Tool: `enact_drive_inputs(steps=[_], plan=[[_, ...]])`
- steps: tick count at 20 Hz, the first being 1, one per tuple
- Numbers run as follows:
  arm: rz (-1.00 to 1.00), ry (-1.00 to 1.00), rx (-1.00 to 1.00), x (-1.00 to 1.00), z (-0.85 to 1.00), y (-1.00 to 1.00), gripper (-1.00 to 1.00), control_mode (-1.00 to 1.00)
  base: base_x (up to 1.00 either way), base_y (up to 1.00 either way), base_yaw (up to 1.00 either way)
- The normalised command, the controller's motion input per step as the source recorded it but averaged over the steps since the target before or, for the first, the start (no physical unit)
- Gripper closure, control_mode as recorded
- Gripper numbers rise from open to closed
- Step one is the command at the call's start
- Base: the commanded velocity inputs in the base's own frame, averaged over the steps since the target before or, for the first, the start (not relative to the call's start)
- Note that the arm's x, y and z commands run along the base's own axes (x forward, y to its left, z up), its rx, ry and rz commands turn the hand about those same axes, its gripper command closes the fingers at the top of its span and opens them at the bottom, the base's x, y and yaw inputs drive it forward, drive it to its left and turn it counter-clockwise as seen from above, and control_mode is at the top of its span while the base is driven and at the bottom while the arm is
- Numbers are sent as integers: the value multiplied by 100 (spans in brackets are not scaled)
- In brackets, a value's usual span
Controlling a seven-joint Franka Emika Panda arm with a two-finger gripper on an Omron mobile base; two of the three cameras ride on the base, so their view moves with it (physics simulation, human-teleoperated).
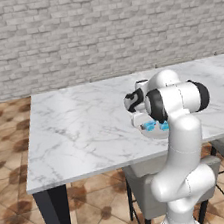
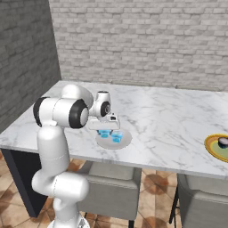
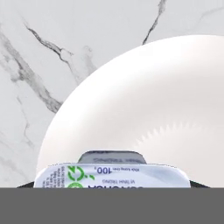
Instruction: Place two yogurt containers on each plate.
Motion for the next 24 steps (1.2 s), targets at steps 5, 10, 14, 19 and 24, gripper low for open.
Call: enact_drive_inputs(steps=[5,10,14,19,24], plan=[[0,0,0,0,0,0,-100,-100,0,0,0],[0,0,0,0,0,0,-100,-100,0,0,0],[0,0,0,0,9,-1,-100,-100,0,0,0],[0,0,0,0,28,-2,-100,-100,0,0,0],[0,0,0,0,35,-2,-100,-100,0,0,0]])
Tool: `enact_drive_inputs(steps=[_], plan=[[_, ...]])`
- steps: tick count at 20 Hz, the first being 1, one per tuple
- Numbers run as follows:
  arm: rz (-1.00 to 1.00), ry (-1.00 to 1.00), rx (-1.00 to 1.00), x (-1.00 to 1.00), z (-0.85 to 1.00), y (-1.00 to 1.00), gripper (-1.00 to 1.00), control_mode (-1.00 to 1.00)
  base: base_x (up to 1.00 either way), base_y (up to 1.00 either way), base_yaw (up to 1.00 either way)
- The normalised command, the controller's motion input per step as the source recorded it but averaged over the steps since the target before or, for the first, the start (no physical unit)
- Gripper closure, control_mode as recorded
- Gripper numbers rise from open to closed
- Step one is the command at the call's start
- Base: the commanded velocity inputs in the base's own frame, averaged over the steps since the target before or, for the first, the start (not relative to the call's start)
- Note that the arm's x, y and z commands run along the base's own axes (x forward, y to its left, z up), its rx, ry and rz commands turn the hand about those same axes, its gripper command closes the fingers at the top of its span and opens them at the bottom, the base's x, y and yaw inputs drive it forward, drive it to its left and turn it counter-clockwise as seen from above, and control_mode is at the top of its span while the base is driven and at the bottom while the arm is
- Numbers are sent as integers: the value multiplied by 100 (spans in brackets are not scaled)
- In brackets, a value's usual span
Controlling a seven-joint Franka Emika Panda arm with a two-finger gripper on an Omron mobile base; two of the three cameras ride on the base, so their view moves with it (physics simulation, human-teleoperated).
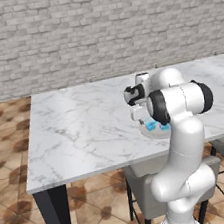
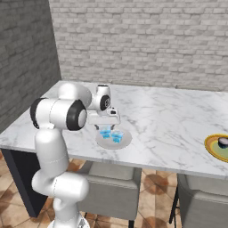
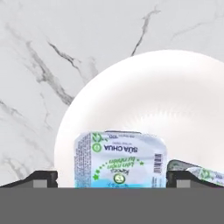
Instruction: Place two yogurt containers on each plate.
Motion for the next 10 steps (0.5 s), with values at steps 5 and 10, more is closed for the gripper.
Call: enact_drive_inputs(steps=[5,10], plan=[[0,0,0,-1,27,-6,-100,-100,0,0,0],[0,0,0,-20,25,-13,-100,-100,0,0,0]])
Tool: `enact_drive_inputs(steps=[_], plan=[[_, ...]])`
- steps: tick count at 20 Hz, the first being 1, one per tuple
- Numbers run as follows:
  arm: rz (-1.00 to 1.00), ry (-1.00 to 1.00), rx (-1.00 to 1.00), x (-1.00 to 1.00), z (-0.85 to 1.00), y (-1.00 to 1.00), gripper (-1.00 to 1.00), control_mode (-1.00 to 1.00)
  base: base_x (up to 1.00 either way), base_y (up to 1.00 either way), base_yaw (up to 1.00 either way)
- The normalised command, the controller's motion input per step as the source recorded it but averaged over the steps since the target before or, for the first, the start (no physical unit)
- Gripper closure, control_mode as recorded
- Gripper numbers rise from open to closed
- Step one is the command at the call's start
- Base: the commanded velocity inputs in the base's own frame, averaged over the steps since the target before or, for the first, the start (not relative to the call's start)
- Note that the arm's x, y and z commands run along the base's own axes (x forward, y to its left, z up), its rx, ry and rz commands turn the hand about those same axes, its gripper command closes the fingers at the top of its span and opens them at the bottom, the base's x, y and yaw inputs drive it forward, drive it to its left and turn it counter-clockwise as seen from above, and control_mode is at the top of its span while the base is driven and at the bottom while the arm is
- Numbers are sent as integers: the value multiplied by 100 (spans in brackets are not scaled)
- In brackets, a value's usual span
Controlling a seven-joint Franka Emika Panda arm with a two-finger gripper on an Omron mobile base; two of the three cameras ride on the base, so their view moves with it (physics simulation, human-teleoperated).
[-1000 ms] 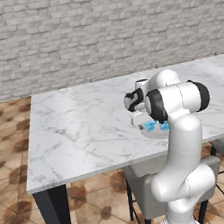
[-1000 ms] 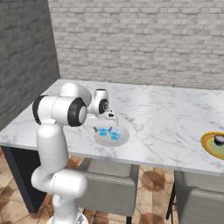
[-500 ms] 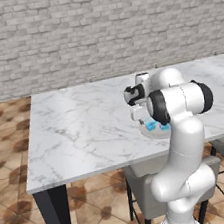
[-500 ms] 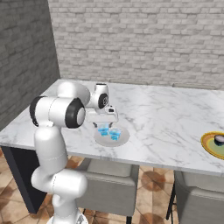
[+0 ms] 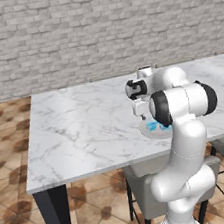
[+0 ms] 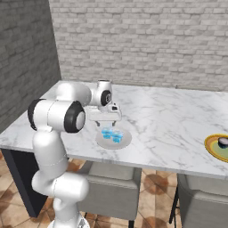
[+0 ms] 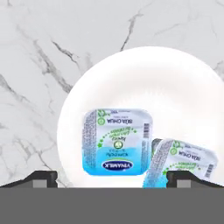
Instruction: Place two yogurt containers on each plate.
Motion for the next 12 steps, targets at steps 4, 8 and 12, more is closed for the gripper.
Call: enact_drive_inputs(steps=[4,8,12], plan=[[0,-5,0,-78,45,-10,-100,-100,0,0,0],[1,-20,0,-100,51,0,-100,-100,0,0,0],[2,-32,0,-100,50,-1,-100,-100,0,0,0]])
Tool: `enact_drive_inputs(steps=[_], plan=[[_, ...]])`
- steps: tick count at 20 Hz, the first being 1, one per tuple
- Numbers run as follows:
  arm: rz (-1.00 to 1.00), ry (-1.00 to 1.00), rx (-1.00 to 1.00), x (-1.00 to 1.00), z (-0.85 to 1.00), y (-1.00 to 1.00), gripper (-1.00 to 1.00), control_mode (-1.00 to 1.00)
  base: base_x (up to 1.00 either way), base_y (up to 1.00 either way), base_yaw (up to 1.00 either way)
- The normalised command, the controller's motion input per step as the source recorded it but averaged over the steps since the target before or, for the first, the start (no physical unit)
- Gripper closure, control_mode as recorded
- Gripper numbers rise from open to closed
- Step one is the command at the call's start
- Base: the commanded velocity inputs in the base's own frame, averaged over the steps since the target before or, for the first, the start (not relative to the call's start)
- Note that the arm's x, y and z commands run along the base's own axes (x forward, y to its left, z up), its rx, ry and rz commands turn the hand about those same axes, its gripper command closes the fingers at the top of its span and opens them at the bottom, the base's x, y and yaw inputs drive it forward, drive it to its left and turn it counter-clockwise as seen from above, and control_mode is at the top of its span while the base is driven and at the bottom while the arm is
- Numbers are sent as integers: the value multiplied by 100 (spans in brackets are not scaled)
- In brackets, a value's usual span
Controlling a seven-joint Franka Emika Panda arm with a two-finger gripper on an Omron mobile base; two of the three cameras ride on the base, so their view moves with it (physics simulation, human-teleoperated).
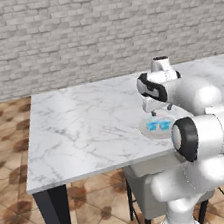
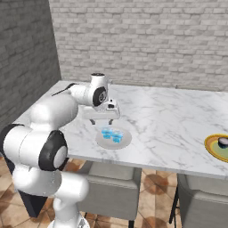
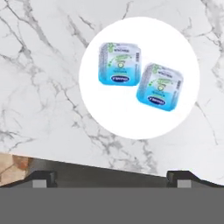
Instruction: Place two yogurt containers on each plate.
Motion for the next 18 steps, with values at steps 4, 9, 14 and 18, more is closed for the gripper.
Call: enact_drive_inputs(steps=[4,9,14,18], plan=[[4,-46,0,-100,48,-8,-100,-100,0,0,0],[4,-43,0,-100,62,-22,-100,-100,0,0,0],[3,-35,0,-92,67,-46,-100,-100,0,0,0],[1,-31,2,-78,71,-51,-100,-100,0,0,0]])
